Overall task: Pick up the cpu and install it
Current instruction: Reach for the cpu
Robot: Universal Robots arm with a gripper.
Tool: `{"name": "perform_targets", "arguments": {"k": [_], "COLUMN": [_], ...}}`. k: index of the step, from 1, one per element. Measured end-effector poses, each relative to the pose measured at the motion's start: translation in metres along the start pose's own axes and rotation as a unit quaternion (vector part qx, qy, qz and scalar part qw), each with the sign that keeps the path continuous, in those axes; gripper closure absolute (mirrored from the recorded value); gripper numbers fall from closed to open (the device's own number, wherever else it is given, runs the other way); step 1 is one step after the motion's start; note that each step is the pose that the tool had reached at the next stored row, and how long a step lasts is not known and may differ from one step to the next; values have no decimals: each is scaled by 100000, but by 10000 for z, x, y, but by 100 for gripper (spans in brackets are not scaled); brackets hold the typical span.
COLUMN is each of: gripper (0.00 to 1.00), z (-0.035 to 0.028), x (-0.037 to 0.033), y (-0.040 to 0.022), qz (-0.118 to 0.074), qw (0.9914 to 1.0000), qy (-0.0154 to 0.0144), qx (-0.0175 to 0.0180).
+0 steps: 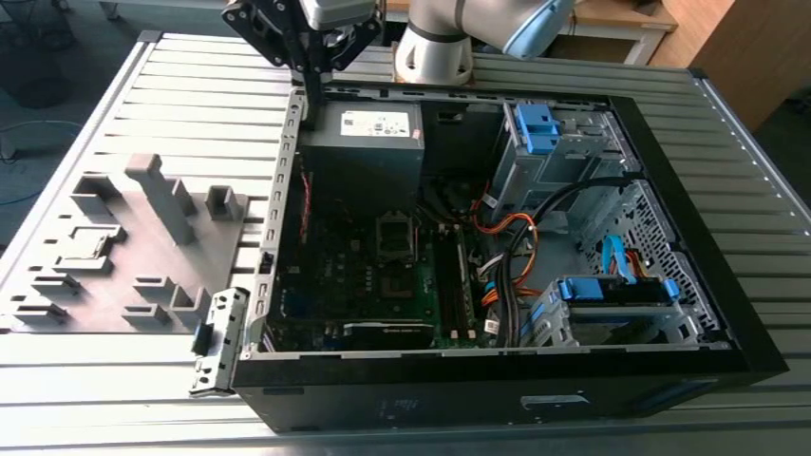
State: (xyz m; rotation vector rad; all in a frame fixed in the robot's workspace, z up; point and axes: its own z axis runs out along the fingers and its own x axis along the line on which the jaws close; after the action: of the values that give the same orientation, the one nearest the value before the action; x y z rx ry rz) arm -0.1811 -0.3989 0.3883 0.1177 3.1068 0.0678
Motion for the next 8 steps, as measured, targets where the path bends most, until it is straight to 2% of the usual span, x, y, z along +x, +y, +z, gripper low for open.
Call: {"name": "perform_targets", "arguments": {"k": [8], "gripper": [89], "z": [14], "x": [16], "y": [-2], "qz": [2], "qw": [100000], "qy": [-2], "qx": [-3]}}
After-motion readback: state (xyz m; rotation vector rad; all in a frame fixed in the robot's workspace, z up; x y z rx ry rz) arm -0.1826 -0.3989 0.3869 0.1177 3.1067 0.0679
